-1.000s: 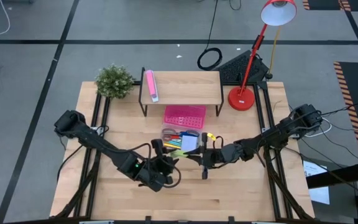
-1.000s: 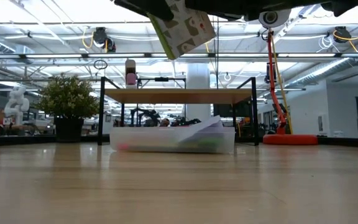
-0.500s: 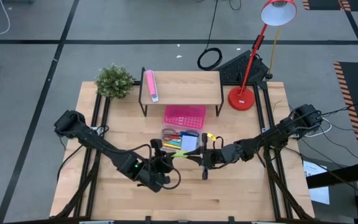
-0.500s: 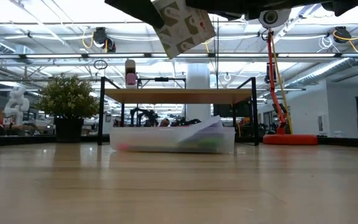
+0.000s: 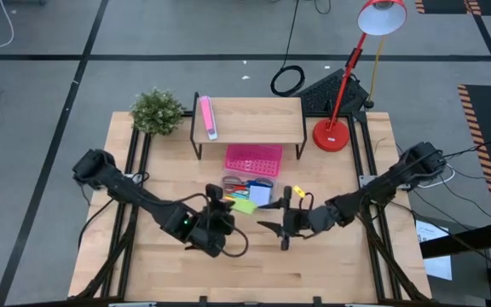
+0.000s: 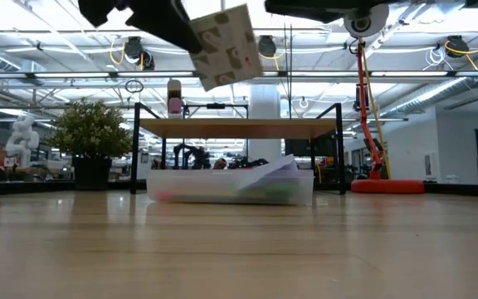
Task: Pack school essentials
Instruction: Put the light green sticky notes into the supply box
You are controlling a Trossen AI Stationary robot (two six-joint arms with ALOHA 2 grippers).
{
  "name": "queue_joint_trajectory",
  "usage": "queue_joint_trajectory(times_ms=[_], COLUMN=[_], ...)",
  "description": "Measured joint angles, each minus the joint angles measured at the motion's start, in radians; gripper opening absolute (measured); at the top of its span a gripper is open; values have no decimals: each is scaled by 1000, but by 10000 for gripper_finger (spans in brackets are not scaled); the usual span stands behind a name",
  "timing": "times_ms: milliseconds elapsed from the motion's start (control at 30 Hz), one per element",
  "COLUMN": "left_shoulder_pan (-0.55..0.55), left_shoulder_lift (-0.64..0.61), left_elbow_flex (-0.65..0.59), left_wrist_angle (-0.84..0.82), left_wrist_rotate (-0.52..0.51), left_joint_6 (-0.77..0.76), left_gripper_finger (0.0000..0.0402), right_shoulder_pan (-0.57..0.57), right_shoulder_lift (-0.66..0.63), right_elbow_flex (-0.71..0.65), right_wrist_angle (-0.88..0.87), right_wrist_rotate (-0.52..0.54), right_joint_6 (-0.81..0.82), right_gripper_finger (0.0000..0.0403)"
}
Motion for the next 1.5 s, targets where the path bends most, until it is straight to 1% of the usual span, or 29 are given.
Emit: queue_joint_trajectory(times_ms=[100, 167, 267, 400, 467, 533, 633, 733, 833, 933, 1100, 1200, 1333, 1500], left_shoulder_pan=[25, 45, 78, 116, 129, 135, 138, 137, 139, 147, 152, 152, 155, 171], left_shoulder_lift=[-22, -36, -55, -48, -37, -29, -29, -29, -31, -29, -30, -29, -29, -29], left_elbow_flex=[0, 0, 1, 0, -11, -49, -114, -169, -215, -286, -368, -405, -426, -438], left_wrist_angle=[-73, -115, -167, -197, -169, -133, -7, 73, 156, 237, 395, 435, 438, 433], left_wrist_rotate=[-1, -7, -55, -58, -60, -57, -57, -58, -56, -56, -63, -63, -50, 11], left_joint_6=[33, 60, 107, 122, 119, 123, 128, 143, 143, 152, 220, 258, 265, 223], left_gripper_finger=[11, 11, 19, 17, 10, 10, 18, 21, 13, 10, 22, 17, 12, 42], right_shoulder_pan=[40, 61, 92, 117, 121, 121, 121, 121, 121, 121, 121, 121, 121, 112], right_shoulder_lift=[-40, -77, -138, -218, -255, -288, -328, -345, -347, -347, -347, -347, -347, -347], right_elbow_flex=[0, -2, -1, -1, -1, -1, -1, -1, -1, -1, -1, -1, -1, -1], right_wrist_angle=[-117, -198, -335, -482, -541, -589, -643, -678, -686, -687, -687, -687, -687, -684], right_wrist_rotate=[85, 114, 120, 119, 120, 120, 120, 120, 120, 120, 120, 120, 120, 120], right_joint_6=[47, 91, 188, 301, 335, 361, 385, 394, 389, 387, 385, 383, 381, 375], right_gripper_finger=[219, 226, 226, 215, 209, 204, 199, 195, 194, 194, 194, 194, 194, 194])
